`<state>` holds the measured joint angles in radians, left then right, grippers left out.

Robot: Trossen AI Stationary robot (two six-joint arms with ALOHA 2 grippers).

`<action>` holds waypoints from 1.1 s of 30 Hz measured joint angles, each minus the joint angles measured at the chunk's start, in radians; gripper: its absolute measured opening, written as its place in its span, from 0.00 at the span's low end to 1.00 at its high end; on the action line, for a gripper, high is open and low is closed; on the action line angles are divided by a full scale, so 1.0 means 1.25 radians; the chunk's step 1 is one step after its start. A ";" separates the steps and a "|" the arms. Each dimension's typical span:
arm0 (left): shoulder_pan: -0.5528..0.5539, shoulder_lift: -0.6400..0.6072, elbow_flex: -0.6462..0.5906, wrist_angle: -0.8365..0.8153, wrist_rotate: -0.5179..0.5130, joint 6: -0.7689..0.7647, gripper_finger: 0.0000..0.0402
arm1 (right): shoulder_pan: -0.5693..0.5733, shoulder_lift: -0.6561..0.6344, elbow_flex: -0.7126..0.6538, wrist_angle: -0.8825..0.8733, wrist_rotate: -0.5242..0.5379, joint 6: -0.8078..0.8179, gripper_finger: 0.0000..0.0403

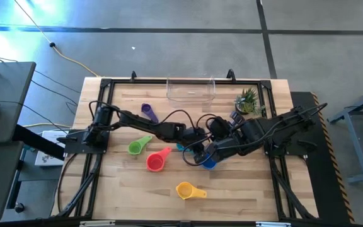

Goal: Nest measuring cups in basket
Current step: Stack the blue measuring cup on top of the red measuring cup

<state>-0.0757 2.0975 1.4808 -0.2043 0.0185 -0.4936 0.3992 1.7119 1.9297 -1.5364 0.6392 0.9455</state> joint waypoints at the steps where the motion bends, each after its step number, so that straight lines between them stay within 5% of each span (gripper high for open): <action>1: 0.000 0.001 -0.002 -0.005 0.000 0.000 0.43 | 0.000 0.000 0.000 0.000 0.000 0.000 0.22; 33: -0.004 0.050 -0.001 0.015 0.012 -0.002 0.43 | 0.000 0.000 0.000 0.012 0.010 0.036 0.22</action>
<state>-0.0811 2.1598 1.4796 -0.1853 0.0341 -0.4965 0.3989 1.7119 1.9297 -1.5215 0.6518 0.9909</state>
